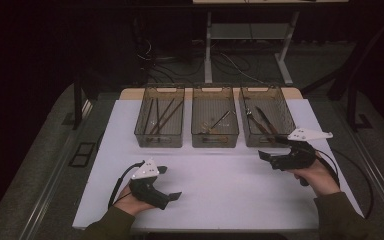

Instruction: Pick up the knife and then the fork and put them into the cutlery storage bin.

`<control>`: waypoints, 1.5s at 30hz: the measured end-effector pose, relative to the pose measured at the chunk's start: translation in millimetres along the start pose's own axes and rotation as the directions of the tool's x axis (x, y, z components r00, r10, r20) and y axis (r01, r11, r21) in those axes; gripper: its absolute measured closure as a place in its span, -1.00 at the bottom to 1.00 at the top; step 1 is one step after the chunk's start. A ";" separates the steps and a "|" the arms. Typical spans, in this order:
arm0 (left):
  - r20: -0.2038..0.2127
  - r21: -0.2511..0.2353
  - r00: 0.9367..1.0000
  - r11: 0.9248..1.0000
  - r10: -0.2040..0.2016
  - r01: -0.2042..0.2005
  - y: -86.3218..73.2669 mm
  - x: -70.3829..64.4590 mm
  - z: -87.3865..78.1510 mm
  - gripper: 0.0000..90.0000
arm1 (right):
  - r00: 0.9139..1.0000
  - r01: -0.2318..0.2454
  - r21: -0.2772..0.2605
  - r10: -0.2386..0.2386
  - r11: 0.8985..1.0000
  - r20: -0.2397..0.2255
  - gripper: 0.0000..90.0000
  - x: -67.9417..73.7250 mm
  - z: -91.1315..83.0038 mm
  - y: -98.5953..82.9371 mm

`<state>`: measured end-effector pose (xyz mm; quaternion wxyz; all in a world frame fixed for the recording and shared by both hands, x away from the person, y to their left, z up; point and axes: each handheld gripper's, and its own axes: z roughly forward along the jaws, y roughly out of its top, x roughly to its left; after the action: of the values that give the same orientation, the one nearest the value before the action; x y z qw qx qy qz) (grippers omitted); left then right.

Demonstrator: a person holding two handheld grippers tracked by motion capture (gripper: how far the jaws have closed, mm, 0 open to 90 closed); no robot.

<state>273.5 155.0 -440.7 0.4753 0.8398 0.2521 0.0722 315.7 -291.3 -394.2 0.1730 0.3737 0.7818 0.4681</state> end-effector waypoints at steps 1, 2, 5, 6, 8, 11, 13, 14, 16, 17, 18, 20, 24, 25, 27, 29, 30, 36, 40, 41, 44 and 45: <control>0.000 -0.001 1.000 1.000 0.000 0.000 0.0 -0.1 -0.1 -1.00 | 1.000 0.000 -0.001 0.000 1.000 -0.002 -0.71 2.5 -0.9 -2.5; 0.000 -0.003 1.000 1.000 0.000 0.000 -0.1 -0.1 0.1 -1.00 | 1.000 0.004 -0.006 -0.004 1.000 0.002 -0.71 4.9 -1.4 -5.1; 0.001 -0.003 1.000 1.000 0.001 -0.001 -0.1 -0.1 0.0 -1.00 | 1.000 0.018 -0.016 -0.018 1.000 -0.001 -0.71 10.9 -3.6 -13.3; 0.001 -0.004 1.000 1.000 -0.001 0.001 -0.1 -0.3 0.0 -1.00 | 1.000 0.017 -0.016 -0.017 1.000 -0.001 -0.71 12.2 -4.2 -15.8; 0.001 -0.003 1.000 1.000 0.000 0.000 -0.1 -0.2 0.0 -1.00 | 1.000 0.006 -0.015 -0.006 1.000 -0.008 -0.71 14.9 -5.1 -21.1; 0.001 -0.002 1.000 1.000 0.001 -0.001 0.0 -0.1 -0.2 -1.00 | 1.000 0.000 -0.011 -0.001 1.000 -0.009 -0.71 19.3 -6.5 -28.9; 0.001 -0.002 1.000 1.000 0.001 -0.001 0.1 -0.4 -0.4 -1.00 | 1.000 -0.003 -0.008 0.003 1.000 -0.014 -0.71 22.1 -7.5 -34.0; 0.001 -0.003 1.000 1.000 0.001 -0.001 0.1 -0.5 -0.3 -1.00 | 1.000 -0.002 -0.005 0.002 1.000 -0.014 -0.71 23.7 -8.2 -36.5; 0.001 -0.001 1.000 1.000 0.002 -0.002 0.2 -0.6 -0.4 -1.00 | 1.000 0.000 0.004 0.000 1.000 -0.019 -0.71 26.8 -9.5 -41.0; 0.001 -0.004 1.000 1.000 0.003 -0.003 0.1 -0.6 -0.3 -1.00 | 1.000 0.002 0.005 -0.002 1.000 -0.018 -0.71 28.1 -10.1 -43.0; 0.001 -0.005 1.000 1.000 0.002 -0.002 0.1 -0.8 -0.3 -1.00 | 1.000 0.000 0.007 0.000 1.000 -0.020 -0.71 29.4 -11.0 -45.1; 0.002 -0.003 1.000 1.000 0.003 -0.003 0.2 -0.8 -0.4 -1.00 | 1.000 -0.002 0.013 0.002 1.000 -0.029 -0.71 31.6 -12.3 -48.9; 0.002 -0.002 1.000 1.000 0.006 -0.006 0.2 -0.6 -0.5 -1.00 | 0.999 -0.009 0.019 0.010 1.000 -0.038 -0.71 34.2 -13.8 -56.0; 0.002 -0.002 1.000 1.000 0.007 -0.007 0.3 -0.5 -0.6 -1.00 | 0.999 -0.014 0.018 0.015 1.000 -0.040 -0.71 34.9 -13.9 -57.7; 0.002 -0.001 1.000 1.000 0.008 -0.008 0.3 -0.5 -0.7 -1.00 | 0.999 -0.016 0.020 0.017 1.000 -0.044 -0.71 36.4 -14.2 -60.9; 0.002 -0.002 1.000 1.000 0.008 -0.008 0.2 -0.6 -0.7 -1.00 | 0.999 0.002 0.032 -0.001 0.999 -0.047 -0.71 37.7 -15.0 -62.8; 0.003 -0.001 1.000 1.000 0.010 -0.010 0.2 -0.6 -0.7 -1.00 | 0.999 0.006 0.035 -0.004 0.999 -0.046 -0.71 37.9 -15.3 -63.4; 0.003 -0.001 1.000 1.000 0.013 -0.013 0.2 -0.8 -0.9 -1.00 | 0.999 0.006 0.053 -0.003 0.999 -0.046 -0.71 38.5 -12.5 -67.0; 0.002 0.001 1.000 1.000 0.019 -0.019 0.4 -0.6 -0.8 -1.00 | 0.999 0.012 0.062 -0.009 0.998 -0.049 -0.71 39.3 -11.3 -67.6; 0.002 0.000 1.000 1.000 0.019 -0.019 0.4 -0.6 -0.8 -1.00 | 0.999 0.011 0.061 -0.009 0.998 -0.047 -0.71 39.0 -11.5 -67.6; 0.002 0.001 1.000 1.000 0.020 -0.020 0.5 -0.7 -0.9 -1.00 | 0.999 0.009 0.058 -0.006 0.998 -0.044 -0.71 38.3 -12.0 -67.6; 0.002 0.000 1.000 1.000 0.019 -0.019 0.4 -0.7 -0.9 -1.00 | 0.999 0.009 0.057 -0.006 0.998 -0.043 -0.71 38.1 -12.1 -67.5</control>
<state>272.7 155.2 -439.8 0.4747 0.8423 0.2436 0.0761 254.5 -289.2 -443.3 0.1471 0.3654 0.7999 0.4528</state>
